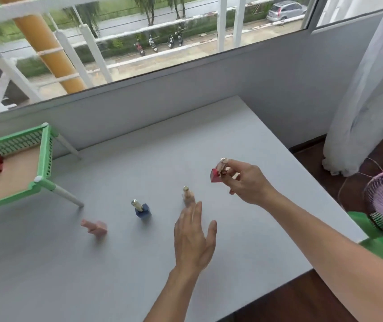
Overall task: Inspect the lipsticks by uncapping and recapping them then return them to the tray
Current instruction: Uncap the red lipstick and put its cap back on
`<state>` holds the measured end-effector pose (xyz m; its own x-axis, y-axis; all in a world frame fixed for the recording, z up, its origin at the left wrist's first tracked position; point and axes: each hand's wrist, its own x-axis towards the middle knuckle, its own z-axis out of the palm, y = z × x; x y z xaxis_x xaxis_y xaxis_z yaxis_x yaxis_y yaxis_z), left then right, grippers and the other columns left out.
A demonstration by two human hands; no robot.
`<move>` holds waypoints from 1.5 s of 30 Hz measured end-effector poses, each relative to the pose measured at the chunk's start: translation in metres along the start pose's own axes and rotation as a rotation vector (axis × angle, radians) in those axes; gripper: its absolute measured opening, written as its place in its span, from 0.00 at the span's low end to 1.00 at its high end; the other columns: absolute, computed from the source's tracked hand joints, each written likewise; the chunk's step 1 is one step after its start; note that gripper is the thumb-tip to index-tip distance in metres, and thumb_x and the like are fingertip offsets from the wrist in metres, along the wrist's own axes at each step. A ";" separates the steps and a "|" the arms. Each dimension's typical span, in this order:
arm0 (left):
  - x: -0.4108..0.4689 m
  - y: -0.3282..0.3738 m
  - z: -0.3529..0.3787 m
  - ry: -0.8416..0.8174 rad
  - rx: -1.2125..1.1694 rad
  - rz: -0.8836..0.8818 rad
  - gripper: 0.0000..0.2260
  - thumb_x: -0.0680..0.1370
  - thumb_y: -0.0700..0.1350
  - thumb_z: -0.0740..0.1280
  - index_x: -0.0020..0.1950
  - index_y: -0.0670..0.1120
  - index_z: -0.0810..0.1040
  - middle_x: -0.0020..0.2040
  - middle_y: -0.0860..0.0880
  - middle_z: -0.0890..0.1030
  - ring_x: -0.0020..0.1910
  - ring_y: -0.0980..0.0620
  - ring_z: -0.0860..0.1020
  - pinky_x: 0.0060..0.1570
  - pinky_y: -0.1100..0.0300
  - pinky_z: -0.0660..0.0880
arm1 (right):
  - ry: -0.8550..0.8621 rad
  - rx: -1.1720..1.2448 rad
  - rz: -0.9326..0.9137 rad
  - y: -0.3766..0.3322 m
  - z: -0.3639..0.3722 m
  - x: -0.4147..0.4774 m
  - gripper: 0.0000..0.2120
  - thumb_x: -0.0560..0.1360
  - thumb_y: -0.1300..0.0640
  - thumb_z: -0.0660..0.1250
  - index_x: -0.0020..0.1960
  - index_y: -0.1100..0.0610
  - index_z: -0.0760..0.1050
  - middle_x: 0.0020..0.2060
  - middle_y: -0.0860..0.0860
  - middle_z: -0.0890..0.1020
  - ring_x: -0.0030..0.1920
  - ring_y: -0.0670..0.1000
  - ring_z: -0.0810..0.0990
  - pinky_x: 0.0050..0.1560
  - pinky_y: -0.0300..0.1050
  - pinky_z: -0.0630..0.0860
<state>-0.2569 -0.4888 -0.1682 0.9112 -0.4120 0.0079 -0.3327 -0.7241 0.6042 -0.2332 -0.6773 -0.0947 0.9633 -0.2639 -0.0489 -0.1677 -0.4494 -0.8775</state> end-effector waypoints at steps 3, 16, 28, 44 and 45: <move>-0.004 -0.009 0.019 -0.046 0.127 -0.053 0.27 0.78 0.57 0.56 0.75 0.50 0.58 0.77 0.49 0.58 0.75 0.48 0.56 0.72 0.51 0.52 | -0.014 -0.068 0.013 0.025 0.006 0.008 0.12 0.75 0.59 0.66 0.56 0.47 0.77 0.37 0.47 0.79 0.29 0.49 0.77 0.38 0.43 0.79; -0.006 -0.016 0.040 -0.026 0.276 -0.056 0.28 0.76 0.58 0.54 0.73 0.48 0.64 0.75 0.46 0.63 0.74 0.46 0.61 0.73 0.51 0.47 | -0.143 -0.151 0.024 0.074 0.015 0.023 0.09 0.75 0.59 0.65 0.50 0.46 0.77 0.42 0.43 0.82 0.40 0.45 0.78 0.47 0.47 0.77; -0.005 -0.016 0.040 -0.026 0.277 -0.065 0.28 0.75 0.58 0.54 0.73 0.48 0.64 0.75 0.46 0.63 0.74 0.46 0.60 0.73 0.49 0.50 | -0.137 -0.210 0.032 0.085 0.019 0.022 0.10 0.75 0.59 0.64 0.54 0.49 0.77 0.41 0.49 0.82 0.37 0.46 0.76 0.46 0.47 0.77; -0.027 -0.044 0.025 -0.029 0.296 -0.046 0.29 0.75 0.58 0.53 0.74 0.48 0.62 0.76 0.47 0.62 0.75 0.47 0.58 0.72 0.49 0.49 | 0.030 -0.312 0.213 0.076 0.044 -0.033 0.14 0.74 0.52 0.67 0.59 0.52 0.72 0.37 0.44 0.77 0.40 0.52 0.78 0.43 0.44 0.71; -0.031 -0.049 0.022 -0.028 0.296 -0.055 0.29 0.75 0.59 0.53 0.74 0.48 0.61 0.76 0.47 0.62 0.75 0.47 0.58 0.73 0.49 0.49 | 0.038 -0.310 0.202 0.071 0.051 -0.038 0.13 0.74 0.52 0.67 0.58 0.52 0.72 0.36 0.42 0.77 0.39 0.51 0.78 0.42 0.43 0.70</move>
<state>-0.2740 -0.4530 -0.2157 0.9239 -0.3802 -0.0429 -0.3436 -0.8736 0.3446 -0.2707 -0.6561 -0.1798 0.8968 -0.4026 -0.1837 -0.4149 -0.6205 -0.6655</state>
